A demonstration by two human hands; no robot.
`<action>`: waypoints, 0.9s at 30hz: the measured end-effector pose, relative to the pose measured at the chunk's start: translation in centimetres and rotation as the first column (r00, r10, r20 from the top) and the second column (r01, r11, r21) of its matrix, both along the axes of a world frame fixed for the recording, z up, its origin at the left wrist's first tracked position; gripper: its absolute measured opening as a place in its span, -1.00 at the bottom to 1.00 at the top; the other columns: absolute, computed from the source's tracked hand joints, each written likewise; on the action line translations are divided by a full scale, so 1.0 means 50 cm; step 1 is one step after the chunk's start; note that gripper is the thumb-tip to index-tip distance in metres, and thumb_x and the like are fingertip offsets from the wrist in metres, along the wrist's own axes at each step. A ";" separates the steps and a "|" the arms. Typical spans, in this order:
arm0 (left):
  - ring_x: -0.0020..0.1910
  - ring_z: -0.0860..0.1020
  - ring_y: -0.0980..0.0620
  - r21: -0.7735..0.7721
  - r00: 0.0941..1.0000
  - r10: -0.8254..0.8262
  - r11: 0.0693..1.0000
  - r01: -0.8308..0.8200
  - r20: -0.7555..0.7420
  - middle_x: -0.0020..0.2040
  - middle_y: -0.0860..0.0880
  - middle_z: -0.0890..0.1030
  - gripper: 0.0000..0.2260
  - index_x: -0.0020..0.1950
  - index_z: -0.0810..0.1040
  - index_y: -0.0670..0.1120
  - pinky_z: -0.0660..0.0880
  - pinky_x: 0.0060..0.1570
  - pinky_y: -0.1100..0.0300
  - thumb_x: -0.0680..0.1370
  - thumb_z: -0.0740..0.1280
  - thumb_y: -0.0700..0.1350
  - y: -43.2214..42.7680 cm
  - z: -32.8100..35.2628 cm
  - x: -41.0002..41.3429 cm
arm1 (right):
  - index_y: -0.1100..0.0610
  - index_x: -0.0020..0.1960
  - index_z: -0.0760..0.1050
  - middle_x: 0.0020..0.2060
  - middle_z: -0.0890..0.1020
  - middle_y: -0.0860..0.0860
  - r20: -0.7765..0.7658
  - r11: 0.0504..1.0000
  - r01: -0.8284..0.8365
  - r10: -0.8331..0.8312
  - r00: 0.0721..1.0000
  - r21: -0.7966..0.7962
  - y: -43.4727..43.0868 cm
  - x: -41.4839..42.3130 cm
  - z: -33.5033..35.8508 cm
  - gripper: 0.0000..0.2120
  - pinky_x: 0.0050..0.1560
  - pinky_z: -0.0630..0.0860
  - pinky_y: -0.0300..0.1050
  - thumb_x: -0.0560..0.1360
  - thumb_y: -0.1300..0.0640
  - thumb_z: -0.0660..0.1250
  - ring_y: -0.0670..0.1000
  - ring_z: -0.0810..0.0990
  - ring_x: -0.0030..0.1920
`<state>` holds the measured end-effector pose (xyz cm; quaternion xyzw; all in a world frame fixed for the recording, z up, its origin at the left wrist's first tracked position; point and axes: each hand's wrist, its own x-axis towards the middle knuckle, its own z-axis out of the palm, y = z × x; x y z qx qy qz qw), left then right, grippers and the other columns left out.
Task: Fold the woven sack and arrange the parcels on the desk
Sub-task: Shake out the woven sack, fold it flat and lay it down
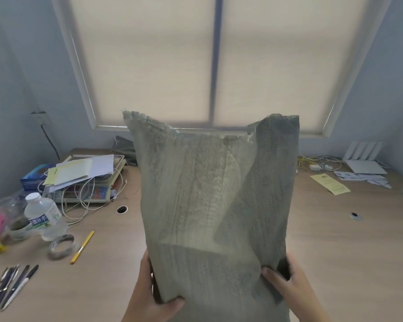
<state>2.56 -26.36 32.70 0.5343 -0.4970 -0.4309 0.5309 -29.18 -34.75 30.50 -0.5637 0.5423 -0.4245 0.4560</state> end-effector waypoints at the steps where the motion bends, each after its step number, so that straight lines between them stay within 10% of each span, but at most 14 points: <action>1: -0.01 0.62 0.19 0.008 1.000 0.006 1.000 -0.006 0.029 0.12 0.03 0.61 -0.05 0.45 0.28 -0.02 0.54 -0.15 0.38 0.07 0.52 -0.15 -0.010 -0.009 0.015 | -0.18 0.14 0.57 0.02 0.73 -0.09 0.003 1.000 0.016 -0.016 1.000 -0.001 -0.002 0.008 0.007 -0.34 0.14 0.59 0.00 0.11 -0.35 0.61 -0.07 0.68 0.10; 8: 0.21 0.59 0.18 0.071 0.990 0.060 0.996 -0.051 -0.129 0.20 0.16 0.65 -0.33 0.37 0.45 0.12 0.49 0.18 0.11 0.25 0.41 0.15 -0.100 0.045 0.043 | -0.07 0.11 0.56 -0.06 0.71 -0.15 -0.022 0.983 0.172 -0.174 0.985 -0.059 -0.067 0.077 0.050 -0.76 0.08 0.56 -0.04 0.48 -0.04 0.49 -0.15 0.67 0.00; 14: 0.20 0.64 0.01 0.214 0.970 0.130 0.973 -0.085 -0.205 0.21 0.03 0.68 -0.55 0.37 0.50 0.06 0.53 0.26 -0.04 0.51 0.41 0.15 -0.197 0.013 0.076 | 0.01 0.28 0.45 0.03 0.64 -0.12 -0.032 0.984 0.165 -0.163 0.986 0.063 -0.134 0.130 0.003 -0.56 -0.09 0.48 -0.27 0.47 -0.01 0.51 -0.19 0.61 0.00; 24: 0.15 0.67 -0.10 0.288 0.975 0.060 0.958 0.004 -0.214 0.21 -0.10 0.68 -0.37 0.38 0.49 -0.03 0.56 0.23 -0.12 0.36 0.49 0.14 -0.264 -0.090 0.099 | 0.03 0.30 0.40 0.07 0.67 0.03 0.202 0.956 0.011 -0.073 0.977 0.294 -0.164 0.150 -0.068 -0.48 0.04 0.59 -0.10 0.44 0.19 0.54 0.05 0.70 0.00; 27: 0.16 0.67 -0.10 0.298 0.963 0.096 0.955 -0.017 -0.251 0.20 -0.07 0.69 -0.45 0.38 0.50 -0.02 0.55 0.24 -0.14 0.42 0.44 0.11 -0.262 -0.110 0.099 | 0.03 0.35 0.42 0.14 0.64 0.04 0.226 0.956 0.021 -0.090 0.970 0.291 -0.157 0.146 -0.080 -0.24 0.22 0.56 -0.02 0.24 -0.01 0.67 0.05 0.66 0.13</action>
